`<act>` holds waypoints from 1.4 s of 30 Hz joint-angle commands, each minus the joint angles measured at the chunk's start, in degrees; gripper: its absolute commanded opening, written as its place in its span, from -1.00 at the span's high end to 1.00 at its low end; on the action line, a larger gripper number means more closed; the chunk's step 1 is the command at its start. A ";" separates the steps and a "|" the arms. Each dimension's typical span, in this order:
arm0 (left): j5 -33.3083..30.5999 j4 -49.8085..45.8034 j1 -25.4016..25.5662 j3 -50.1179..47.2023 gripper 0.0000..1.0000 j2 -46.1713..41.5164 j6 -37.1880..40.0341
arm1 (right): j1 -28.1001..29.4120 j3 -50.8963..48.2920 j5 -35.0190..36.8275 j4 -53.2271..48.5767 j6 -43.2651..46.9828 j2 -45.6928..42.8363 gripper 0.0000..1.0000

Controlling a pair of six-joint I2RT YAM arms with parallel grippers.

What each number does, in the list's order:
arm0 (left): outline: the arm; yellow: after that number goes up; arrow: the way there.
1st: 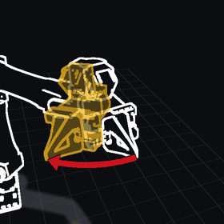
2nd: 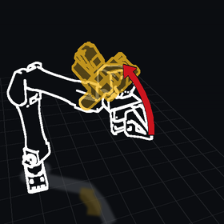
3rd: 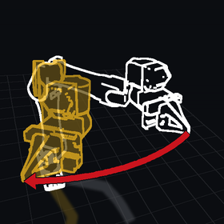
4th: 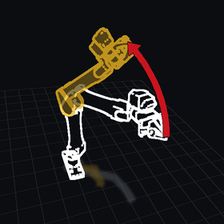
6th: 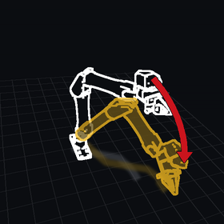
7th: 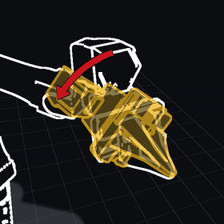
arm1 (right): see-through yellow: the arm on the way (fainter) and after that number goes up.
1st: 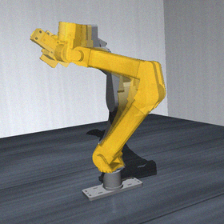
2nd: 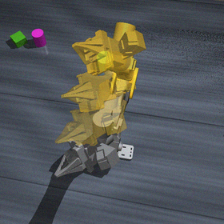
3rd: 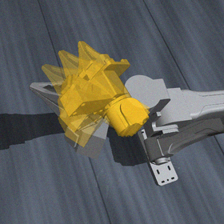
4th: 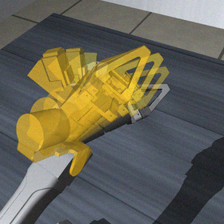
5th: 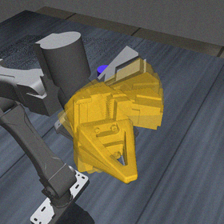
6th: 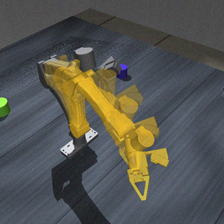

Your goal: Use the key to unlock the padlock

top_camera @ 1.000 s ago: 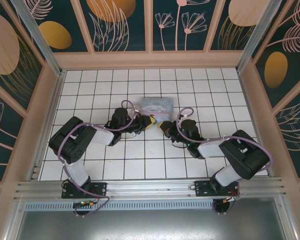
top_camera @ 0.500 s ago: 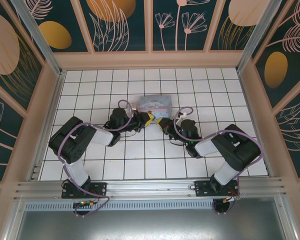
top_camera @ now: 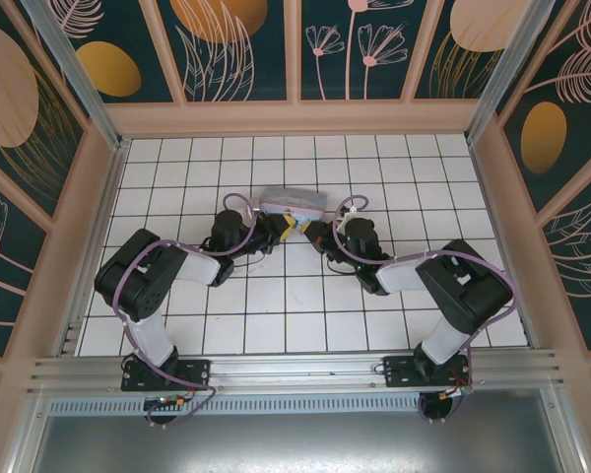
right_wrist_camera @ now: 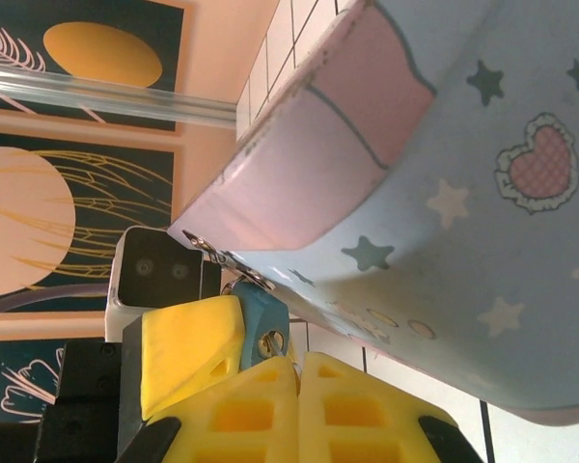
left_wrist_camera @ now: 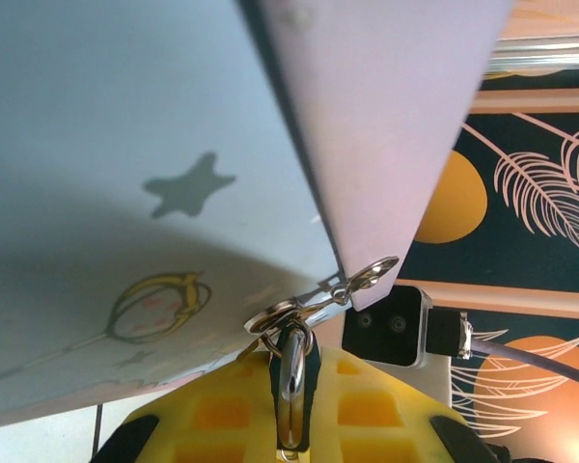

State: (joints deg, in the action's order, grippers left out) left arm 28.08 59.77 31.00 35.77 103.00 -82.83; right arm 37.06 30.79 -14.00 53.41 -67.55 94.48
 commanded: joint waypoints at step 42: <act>9.20 -1.14 2.79 1.28 1.00 -2.20 0.81 | -2.13 11.20 -9.91 0.45 13.52 4.22 1.00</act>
State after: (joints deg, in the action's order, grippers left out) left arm 24.80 57.80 30.46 35.79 102.76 -82.81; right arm 33.95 37.41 -22.63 47.53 -55.20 98.26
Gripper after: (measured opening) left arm 0.117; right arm 0.050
